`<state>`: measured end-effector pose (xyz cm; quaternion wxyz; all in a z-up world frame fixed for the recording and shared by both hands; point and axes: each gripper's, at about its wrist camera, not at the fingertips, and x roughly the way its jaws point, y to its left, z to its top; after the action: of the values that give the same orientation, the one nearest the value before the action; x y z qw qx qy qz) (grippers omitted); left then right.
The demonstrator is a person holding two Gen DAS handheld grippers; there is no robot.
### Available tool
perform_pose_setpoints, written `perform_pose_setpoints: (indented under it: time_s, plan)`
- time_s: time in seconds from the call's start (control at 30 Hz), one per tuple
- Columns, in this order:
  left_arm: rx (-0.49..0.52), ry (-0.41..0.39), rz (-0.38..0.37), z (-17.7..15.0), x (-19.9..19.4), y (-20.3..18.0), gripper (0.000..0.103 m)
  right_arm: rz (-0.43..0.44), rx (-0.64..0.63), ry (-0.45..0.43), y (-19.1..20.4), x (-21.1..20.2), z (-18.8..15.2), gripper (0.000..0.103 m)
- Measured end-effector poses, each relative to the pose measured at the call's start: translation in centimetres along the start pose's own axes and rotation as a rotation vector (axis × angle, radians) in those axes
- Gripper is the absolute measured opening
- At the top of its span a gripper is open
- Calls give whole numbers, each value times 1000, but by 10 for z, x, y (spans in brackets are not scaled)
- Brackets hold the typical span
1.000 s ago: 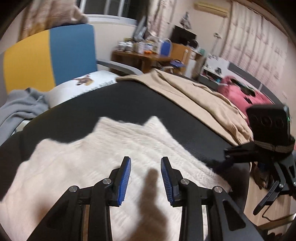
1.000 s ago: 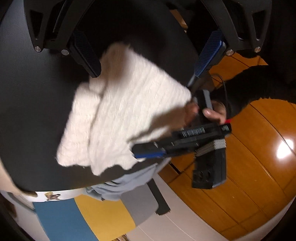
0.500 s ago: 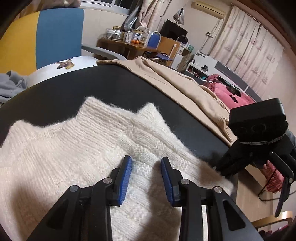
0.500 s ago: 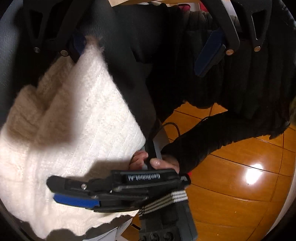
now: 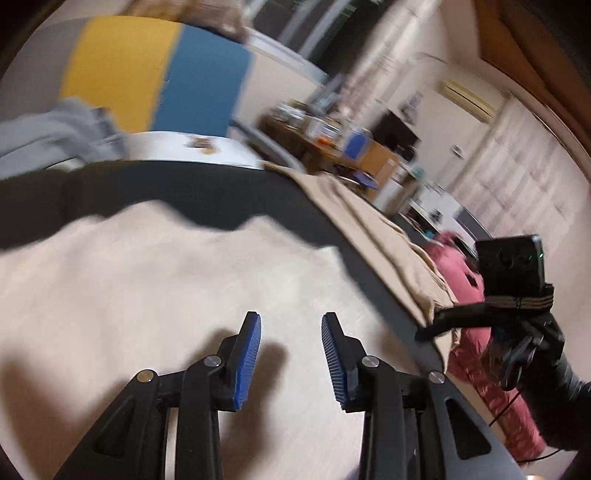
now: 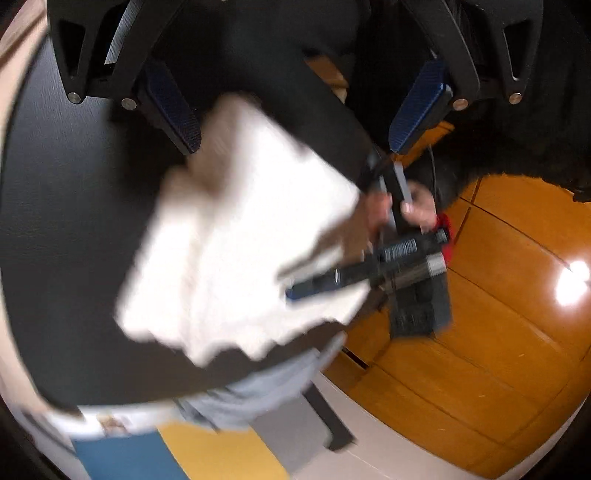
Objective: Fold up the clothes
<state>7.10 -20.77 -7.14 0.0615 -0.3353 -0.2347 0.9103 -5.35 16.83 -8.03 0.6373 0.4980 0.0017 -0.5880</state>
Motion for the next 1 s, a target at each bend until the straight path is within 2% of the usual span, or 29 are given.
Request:
perform_pose_setpoints:
  time_s: [0.07,0.23,0.3,0.33,0.4,0.53,0.63,0.67,0.7,0.87,0.93,1.0]
  plan:
    - [-58,-32,62,-15,-42,26,34,0,-49,-24,16,15,16,103]
    - [-176,-144,233,-54,-163,89,34,-8,-119,-43,49,93,68,103]
    - [-223,-168,231,-69,-201,114,35,-11,-147,-51,62,125,89,103]
    - [-248,-158,236,-76,-214,129,36,-13,-161,-55,69,141,99,103]
    - [-272,-106,190,-90,-226,151,37,-55,-178,-32,71,167,113,103]
    - [-283,-46,116,-107,-219,174,37,-127,-193,18,56,192,117,103]
    - [-291,-19,0,-111,-206,186,37,-100,-262,-25,48,190,111,103]
    - [-287,-24,2,-111,-203,188,38,-84,-276,-39,44,188,107,103]
    - [-284,-22,-4,-109,-199,190,38,-61,-272,-53,41,186,105,103]
    - [-318,22,-151,-100,-176,201,37,14,-217,-90,32,181,105,103]
    - [-327,51,-206,-97,-167,201,32,28,-211,-98,31,180,105,103]
    - [-313,106,-174,-104,-162,194,6,42,-205,-107,30,179,104,103]
